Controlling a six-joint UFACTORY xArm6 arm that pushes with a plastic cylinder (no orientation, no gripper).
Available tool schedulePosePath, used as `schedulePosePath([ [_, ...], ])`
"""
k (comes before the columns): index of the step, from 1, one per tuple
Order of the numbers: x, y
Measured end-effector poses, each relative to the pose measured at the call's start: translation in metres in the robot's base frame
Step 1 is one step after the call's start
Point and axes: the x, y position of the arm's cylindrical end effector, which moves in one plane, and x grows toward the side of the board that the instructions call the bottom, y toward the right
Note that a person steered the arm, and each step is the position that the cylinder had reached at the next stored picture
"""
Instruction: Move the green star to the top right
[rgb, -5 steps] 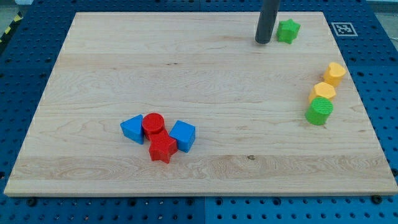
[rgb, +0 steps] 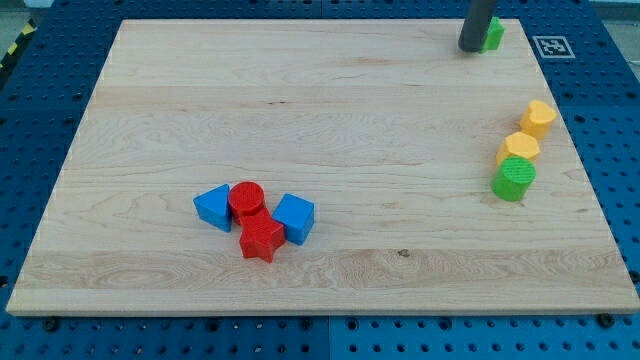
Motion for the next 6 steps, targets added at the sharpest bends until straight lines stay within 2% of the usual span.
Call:
schedulePosePath([
  [3, -0.022, 0.000],
  [4, -0.022, -0.034],
  [5, -0.010, -0.109],
  [6, 0.037, -0.158],
])
